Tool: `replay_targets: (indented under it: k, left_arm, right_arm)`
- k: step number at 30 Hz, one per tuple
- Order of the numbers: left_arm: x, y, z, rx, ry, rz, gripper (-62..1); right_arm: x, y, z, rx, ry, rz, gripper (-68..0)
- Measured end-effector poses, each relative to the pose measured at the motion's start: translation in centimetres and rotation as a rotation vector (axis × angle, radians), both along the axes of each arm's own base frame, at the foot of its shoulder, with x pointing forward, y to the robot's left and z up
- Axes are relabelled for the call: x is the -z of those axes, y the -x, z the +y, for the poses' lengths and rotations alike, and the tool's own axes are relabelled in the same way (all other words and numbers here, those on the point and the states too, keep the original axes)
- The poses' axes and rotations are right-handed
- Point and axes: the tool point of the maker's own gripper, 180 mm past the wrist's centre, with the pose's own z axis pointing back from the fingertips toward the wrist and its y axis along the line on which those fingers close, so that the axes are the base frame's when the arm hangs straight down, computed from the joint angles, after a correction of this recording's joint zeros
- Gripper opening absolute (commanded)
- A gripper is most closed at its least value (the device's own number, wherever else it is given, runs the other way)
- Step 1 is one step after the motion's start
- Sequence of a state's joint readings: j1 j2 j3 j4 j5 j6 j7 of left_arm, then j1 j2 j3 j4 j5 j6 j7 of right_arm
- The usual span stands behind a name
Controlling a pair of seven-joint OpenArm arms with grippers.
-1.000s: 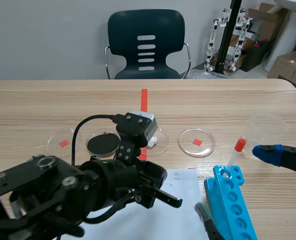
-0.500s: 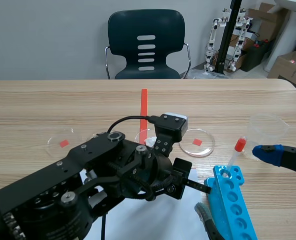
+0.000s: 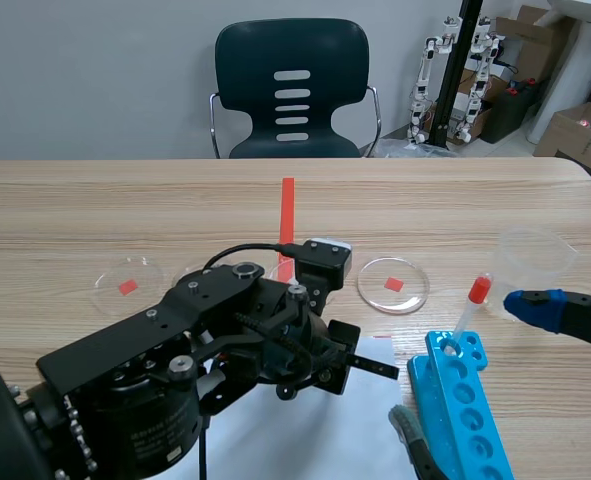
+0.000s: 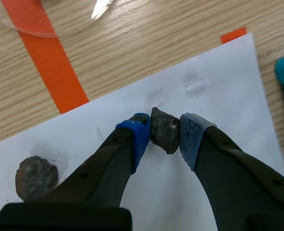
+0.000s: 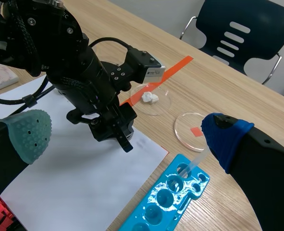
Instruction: Put the right mineral back
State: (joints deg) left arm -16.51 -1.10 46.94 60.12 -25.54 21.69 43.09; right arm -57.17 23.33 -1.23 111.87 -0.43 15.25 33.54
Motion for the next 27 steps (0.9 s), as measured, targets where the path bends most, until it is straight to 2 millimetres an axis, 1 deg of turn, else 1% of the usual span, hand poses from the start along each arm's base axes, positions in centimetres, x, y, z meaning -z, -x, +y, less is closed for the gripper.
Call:
replay_targets:
  k: [9,12,14,20,21,22,27]
  left_arm:
    - [0.13,0.13,0.17,-0.005,-0.006,0.014,-47.2]
    - [0.12,0.19,0.04,0.007,-0.002,0.014,-40.9]
    - [0.08,0.20,-0.07,0.007,-0.001,0.013,-38.1]
    - [-0.14,0.05,-0.37,0.004,0.009,0.003,-38.1]
    - [-0.15,0.06,-0.40,0.004,0.010,0.004,-37.0]
    - [-0.18,0.06,-0.46,0.004,0.011,0.004,-34.3]
    - [-0.49,-0.36,-0.65,0.000,0.024,-0.023,-19.3]
  right_arm:
    - [0.00,0.00,0.00,0.000,0.000,0.000,0.4]
    - [0.00,0.00,0.00,0.000,0.000,0.000,0.4]
    - [0.00,0.00,0.00,0.000,0.000,0.000,0.4]
    - [0.00,0.00,0.00,0.000,0.000,0.000,0.4]
    - [0.00,0.00,0.00,0.000,0.000,0.000,0.4]
    - [0.00,0.00,0.00,0.000,0.000,0.000,0.4]
    - [0.00,0.00,0.00,0.000,0.000,0.000,0.4]
